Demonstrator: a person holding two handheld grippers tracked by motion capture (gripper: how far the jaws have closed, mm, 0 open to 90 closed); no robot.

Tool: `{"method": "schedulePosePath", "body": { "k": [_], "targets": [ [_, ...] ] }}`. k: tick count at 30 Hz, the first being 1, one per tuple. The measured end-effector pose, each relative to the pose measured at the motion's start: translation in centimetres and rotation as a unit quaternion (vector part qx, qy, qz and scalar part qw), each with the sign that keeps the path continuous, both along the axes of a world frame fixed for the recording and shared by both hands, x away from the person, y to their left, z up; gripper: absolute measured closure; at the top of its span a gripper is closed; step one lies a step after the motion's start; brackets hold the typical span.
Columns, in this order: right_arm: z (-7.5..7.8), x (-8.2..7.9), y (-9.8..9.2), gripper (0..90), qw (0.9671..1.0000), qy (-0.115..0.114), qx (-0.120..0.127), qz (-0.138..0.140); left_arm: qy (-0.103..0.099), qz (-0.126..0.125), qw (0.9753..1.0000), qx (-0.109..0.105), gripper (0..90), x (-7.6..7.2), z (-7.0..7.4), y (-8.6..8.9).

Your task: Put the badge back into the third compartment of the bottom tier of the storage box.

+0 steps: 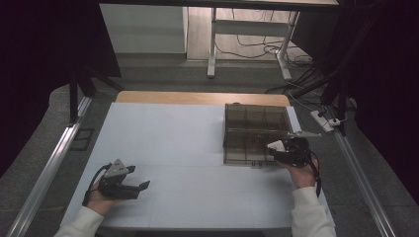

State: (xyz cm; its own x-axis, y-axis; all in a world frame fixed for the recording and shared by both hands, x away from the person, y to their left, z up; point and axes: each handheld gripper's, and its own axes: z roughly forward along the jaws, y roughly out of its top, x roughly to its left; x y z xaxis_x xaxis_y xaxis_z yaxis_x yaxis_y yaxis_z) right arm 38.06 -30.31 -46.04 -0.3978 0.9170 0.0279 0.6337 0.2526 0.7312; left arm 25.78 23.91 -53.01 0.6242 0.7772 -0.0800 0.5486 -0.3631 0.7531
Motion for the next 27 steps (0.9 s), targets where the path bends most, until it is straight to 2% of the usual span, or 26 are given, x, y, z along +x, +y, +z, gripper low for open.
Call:
{"method": "schedulePosePath", "body": {
  "k": [16, 27],
  "targets": [
    [-1.4, 1.0, -0.4, 33.0, 0.9982, 0.023, 0.017, -0.053, 0.000, -0.001, 1.0000, 0.002, 17.6, 0.0, 0.0, 0.0],
    [-1.6, 1.2, -0.2, 33.0, 0.9977, 0.025, 0.015, -0.062, 0.000, -0.002, 1.0000, 0.003, 17.5, 0.0, 0.0, 0.0]
  ]
}}
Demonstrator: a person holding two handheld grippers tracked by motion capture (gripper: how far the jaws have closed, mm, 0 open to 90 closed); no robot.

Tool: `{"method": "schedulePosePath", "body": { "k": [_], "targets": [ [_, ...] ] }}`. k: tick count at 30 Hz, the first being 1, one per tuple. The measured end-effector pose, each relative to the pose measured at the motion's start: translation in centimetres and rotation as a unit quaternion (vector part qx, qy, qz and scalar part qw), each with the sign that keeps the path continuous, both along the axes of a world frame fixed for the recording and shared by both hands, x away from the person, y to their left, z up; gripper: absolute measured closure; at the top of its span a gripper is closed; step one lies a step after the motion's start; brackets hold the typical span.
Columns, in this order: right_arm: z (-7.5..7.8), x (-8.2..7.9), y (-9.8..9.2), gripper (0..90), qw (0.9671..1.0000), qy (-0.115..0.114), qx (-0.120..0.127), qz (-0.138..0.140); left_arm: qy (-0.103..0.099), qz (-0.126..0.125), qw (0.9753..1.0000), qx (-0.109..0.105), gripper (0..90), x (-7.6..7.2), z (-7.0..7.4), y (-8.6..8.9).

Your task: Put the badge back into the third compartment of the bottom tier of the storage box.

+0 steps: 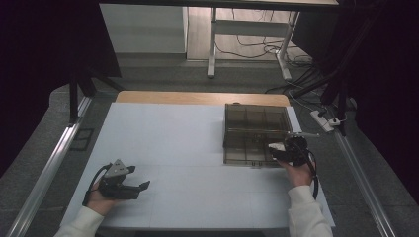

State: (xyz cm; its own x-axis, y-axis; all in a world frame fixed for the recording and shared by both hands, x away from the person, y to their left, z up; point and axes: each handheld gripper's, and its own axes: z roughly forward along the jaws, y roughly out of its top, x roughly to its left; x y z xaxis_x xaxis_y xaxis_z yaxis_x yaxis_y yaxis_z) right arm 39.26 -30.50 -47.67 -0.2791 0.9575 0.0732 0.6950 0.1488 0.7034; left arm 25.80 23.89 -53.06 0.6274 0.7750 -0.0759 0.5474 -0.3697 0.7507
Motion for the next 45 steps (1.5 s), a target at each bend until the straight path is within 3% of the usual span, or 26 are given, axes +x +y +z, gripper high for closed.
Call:
{"method": "schedulePosePath", "body": {
  "k": [17, 30, 37, 42, 45],
  "targets": [
    [0.0, -0.1, 0.1, 30.0, 0.9998, -0.005, 0.006, 0.019, 0.000, 0.000, 1.0000, 0.000, 17.6, 0.0, 0.0, 0.0],
    [0.2, -1.1, 0.2, 31.0, 0.9965, -0.028, 0.003, 0.078, 0.000, 0.001, 1.0000, -0.002, 17.6, 0.1, 0.0, 0.0],
    [0.3, -1.9, 1.1, 30.8, 0.9899, -0.049, -0.018, 0.132, 0.001, 0.002, 1.0000, -0.002, 17.5, 0.1, 0.0, 0.0],
    [0.4, -2.8, 1.4, 30.8, 0.9823, -0.069, -0.014, 0.174, 0.001, 0.002, 1.0000, -0.004, 17.5, 0.1, 0.0, 0.0],
    [0.2, -3.4, 1.2, 29.9, 0.9799, -0.075, 0.002, 0.185, 0.001, 0.001, 1.0000, -0.003, 17.6, 0.2, 0.0, 0.0]
  ]
}}
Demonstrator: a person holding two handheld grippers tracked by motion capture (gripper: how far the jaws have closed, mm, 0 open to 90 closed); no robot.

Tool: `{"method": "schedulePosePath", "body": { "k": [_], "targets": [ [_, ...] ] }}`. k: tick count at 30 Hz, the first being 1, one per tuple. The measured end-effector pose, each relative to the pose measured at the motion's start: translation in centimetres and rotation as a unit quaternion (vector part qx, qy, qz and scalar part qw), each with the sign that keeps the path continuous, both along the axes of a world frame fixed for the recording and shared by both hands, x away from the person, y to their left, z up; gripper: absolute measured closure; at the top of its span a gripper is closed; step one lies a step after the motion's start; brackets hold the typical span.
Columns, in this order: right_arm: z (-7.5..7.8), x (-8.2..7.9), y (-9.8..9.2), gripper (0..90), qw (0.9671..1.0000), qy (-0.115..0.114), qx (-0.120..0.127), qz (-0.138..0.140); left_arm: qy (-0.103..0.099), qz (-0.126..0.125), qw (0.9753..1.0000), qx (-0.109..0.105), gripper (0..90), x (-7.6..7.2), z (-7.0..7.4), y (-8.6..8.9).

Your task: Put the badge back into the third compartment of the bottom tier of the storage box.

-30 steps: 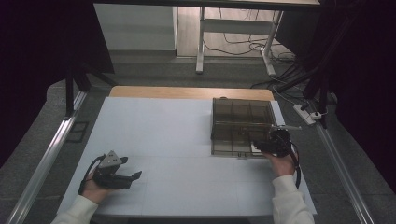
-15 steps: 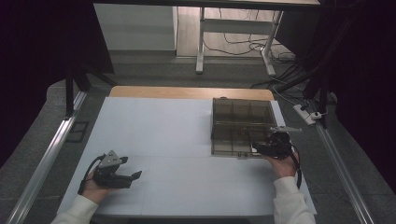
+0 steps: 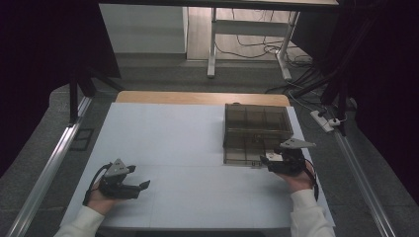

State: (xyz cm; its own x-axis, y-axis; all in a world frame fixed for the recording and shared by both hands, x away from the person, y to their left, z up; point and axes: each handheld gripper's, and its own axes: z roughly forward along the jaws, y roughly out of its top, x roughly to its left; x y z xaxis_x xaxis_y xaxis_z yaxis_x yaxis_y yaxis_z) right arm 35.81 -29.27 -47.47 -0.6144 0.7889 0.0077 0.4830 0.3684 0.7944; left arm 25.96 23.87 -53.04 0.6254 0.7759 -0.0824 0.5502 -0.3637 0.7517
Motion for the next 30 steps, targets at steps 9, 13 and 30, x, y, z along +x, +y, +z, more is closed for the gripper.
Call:
{"method": "schedulePosePath", "body": {
  "k": [9, 13, 30],
  "targets": [
    [-1.6, -3.0, -0.6, 28.2, 0.9987, -0.024, 0.000, 0.045, 0.000, 0.000, 1.0000, -0.001, 17.5, 0.0, 0.0, -0.1],
    [-2.3, -4.4, -1.2, 28.3, 0.9981, -0.026, 0.000, 0.056, 0.000, -0.001, 1.0000, -0.001, 17.5, 0.1, 0.0, -0.1],
    [-3.9, -5.9, -2.2, 29.3, 0.9960, -0.030, 0.005, 0.084, 0.001, -0.001, 1.0000, -0.001, 17.5, 0.2, 0.0, -0.2]
  ]
}}
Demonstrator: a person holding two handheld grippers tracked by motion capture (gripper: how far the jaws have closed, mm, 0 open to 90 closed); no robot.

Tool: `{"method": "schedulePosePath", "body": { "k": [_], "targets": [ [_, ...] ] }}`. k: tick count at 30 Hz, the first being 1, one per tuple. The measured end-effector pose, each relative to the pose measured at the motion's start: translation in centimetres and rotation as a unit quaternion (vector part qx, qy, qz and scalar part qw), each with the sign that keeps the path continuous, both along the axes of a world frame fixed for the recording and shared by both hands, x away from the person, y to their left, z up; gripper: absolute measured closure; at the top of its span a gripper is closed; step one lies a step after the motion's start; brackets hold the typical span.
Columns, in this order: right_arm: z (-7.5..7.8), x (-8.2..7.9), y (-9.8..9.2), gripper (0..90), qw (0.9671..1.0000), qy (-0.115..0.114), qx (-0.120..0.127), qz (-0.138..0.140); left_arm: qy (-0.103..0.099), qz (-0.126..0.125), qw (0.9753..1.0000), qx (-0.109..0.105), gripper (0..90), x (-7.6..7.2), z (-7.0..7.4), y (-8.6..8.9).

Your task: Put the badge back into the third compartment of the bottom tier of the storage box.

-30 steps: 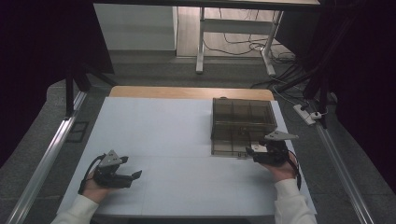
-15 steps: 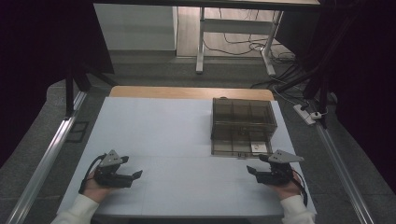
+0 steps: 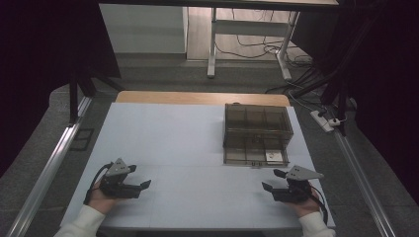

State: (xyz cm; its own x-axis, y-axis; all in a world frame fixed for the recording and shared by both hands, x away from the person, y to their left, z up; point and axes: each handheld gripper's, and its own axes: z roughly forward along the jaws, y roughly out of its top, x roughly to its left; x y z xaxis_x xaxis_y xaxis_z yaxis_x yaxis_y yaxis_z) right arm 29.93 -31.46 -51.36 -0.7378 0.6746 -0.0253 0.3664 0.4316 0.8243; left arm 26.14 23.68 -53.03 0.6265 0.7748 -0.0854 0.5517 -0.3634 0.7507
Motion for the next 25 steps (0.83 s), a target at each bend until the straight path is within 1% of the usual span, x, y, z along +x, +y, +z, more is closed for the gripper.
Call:
{"method": "schedulePosePath", "body": {
  "k": [5, 8, 19, 25],
  "targets": [
    [0.07, -0.06, 0.06, 29.9, 1.0000, -0.005, 0.003, 0.006, -0.001, 0.000, 1.0000, 0.001, 17.5, -0.04, 0.03, -0.04],
    [0.14, -0.10, 0.06, 30.1, 0.9999, -0.009, -0.001, 0.006, -0.001, 0.000, 1.0000, 0.001, 17.5, -0.04, 0.03, -0.05],
    [0.32, -0.24, 0.13, 30.5, 0.9998, -0.016, 0.002, 0.007, -0.001, 0.000, 1.0000, 0.001, 17.5, -0.03, 0.04, -0.03],
    [0.43, -0.40, 0.31, 30.5, 0.9997, -0.021, -0.005, 0.012, 0.000, 0.001, 1.0000, 0.000, 17.5, 0.03, 0.01, -0.02]
  ]
}}
